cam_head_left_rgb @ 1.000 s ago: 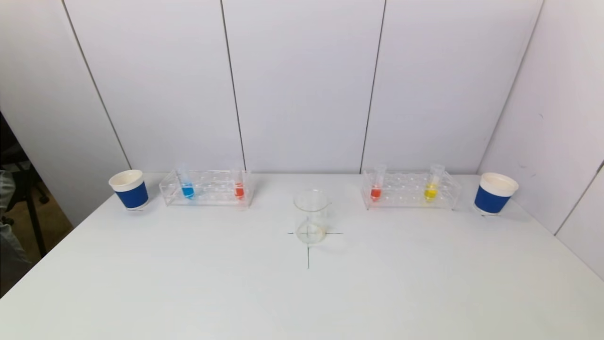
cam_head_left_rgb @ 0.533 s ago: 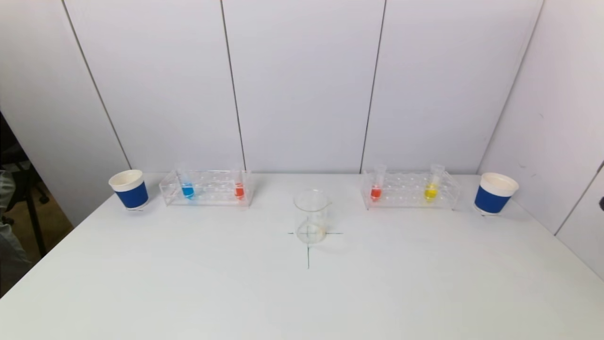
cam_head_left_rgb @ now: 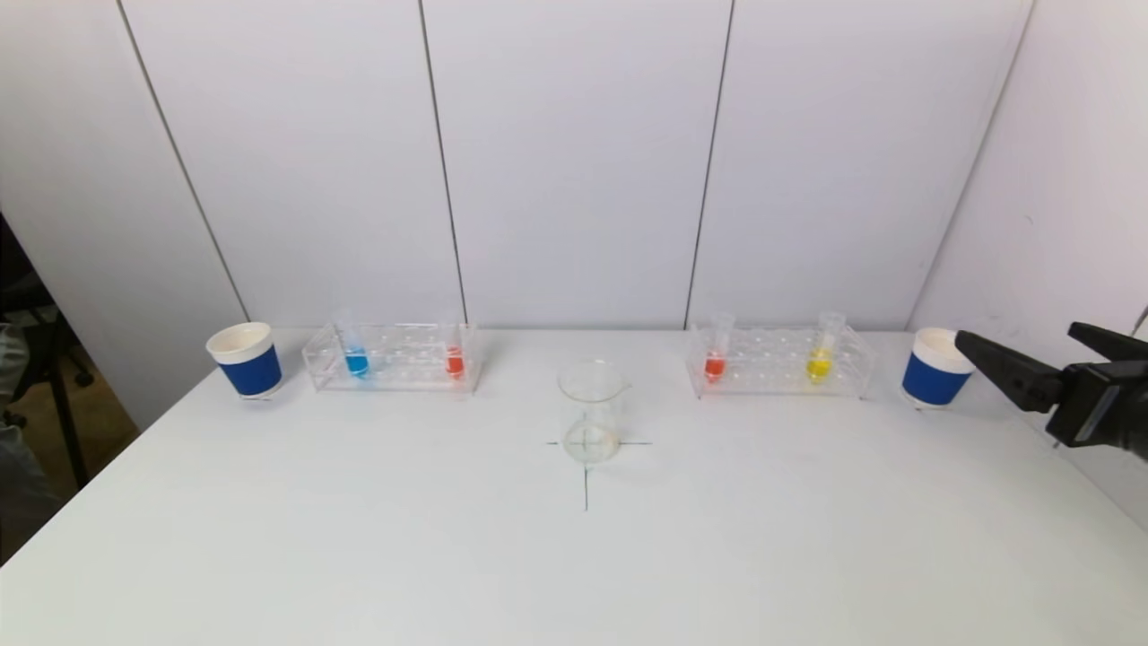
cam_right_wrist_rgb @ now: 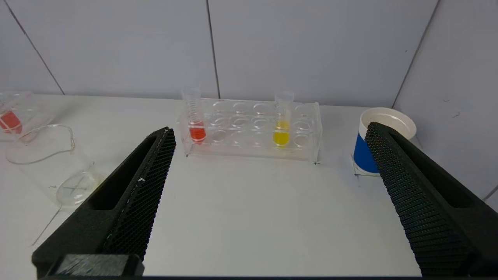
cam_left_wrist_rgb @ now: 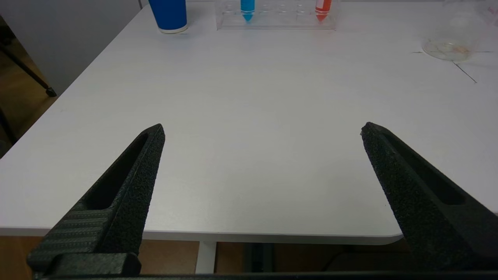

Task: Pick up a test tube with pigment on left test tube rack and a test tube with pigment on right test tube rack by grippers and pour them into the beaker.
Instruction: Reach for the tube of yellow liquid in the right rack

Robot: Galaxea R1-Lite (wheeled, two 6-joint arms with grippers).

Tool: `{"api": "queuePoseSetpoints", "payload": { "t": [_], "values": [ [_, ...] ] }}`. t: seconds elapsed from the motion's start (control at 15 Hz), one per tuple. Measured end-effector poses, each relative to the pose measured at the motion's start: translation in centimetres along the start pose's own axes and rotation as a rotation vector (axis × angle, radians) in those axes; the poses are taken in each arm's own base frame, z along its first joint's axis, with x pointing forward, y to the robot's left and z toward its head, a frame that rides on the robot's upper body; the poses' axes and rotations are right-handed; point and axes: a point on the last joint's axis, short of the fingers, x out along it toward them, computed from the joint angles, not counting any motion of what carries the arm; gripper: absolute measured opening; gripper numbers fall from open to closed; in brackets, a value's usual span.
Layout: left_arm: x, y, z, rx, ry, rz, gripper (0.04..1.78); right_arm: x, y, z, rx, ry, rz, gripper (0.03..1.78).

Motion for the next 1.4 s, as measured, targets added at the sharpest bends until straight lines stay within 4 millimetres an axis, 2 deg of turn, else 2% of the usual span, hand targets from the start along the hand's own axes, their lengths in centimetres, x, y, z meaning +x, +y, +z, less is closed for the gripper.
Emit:
{"api": "queuePoseSetpoints", "payload": {
  "t": [0.4,0.8,1.07,1.4],
  "values": [
    [0.0,0.0,0.0,0.0,0.0,0.0,1.76,6.0,-0.1,-3.3,-0.004,-0.021,0.0,1.77],
    [0.0,0.0,0.0,-0.001,0.0,0.0,1.76,11.2,0.2,-7.6,-0.005,-0.029,-0.037,1.77],
    [0.0,0.0,0.0,0.0,0.0,-0.001,1.76,13.9,1.1,-10.1,-0.005,0.018,-0.037,1.77],
    [0.0,0.0,0.0,0.0,0.0,0.0,1.76,16.2,1.3,-11.0,-0.005,0.008,-0.078,1.77]
  ]
}}
